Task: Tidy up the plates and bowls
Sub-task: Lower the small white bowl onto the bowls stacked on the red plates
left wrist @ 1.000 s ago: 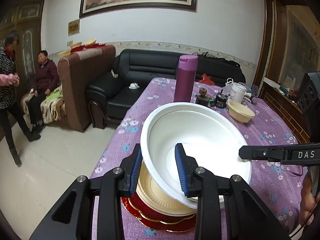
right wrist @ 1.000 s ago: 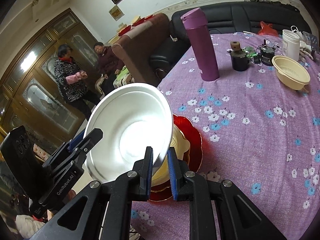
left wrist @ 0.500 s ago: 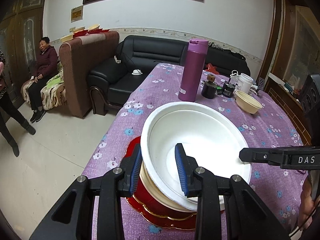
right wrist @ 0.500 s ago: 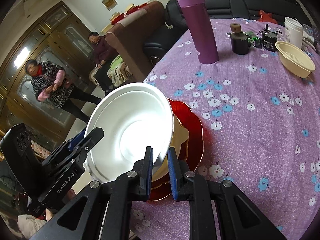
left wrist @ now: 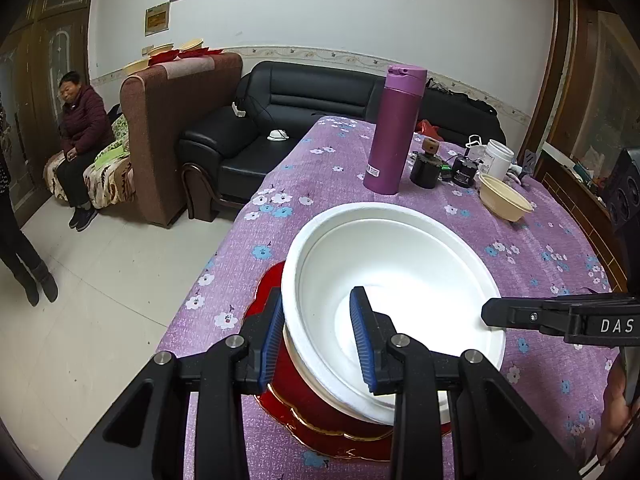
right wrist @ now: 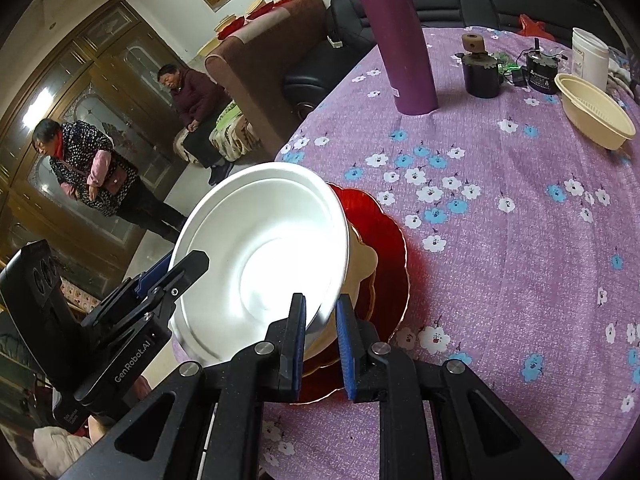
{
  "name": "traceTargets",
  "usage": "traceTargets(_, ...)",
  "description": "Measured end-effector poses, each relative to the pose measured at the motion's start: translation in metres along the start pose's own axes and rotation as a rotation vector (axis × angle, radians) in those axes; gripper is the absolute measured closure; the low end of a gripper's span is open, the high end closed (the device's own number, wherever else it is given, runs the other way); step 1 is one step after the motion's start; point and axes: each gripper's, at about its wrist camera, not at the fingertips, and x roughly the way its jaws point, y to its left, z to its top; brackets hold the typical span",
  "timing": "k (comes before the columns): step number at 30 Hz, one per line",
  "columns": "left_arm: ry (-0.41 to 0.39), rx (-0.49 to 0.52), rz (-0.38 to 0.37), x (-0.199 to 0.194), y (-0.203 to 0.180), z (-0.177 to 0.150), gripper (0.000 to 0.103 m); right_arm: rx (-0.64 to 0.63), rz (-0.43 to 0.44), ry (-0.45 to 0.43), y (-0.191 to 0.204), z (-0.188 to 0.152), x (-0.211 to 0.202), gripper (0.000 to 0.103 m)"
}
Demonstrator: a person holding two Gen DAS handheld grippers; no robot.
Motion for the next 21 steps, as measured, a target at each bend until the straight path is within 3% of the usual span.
traceTargets(21,0.007,-0.018,-0.005,0.0053,0.006,-0.0024,0.07,-0.004,-0.005,0.009,0.002,0.0006,0.0046,0.084)
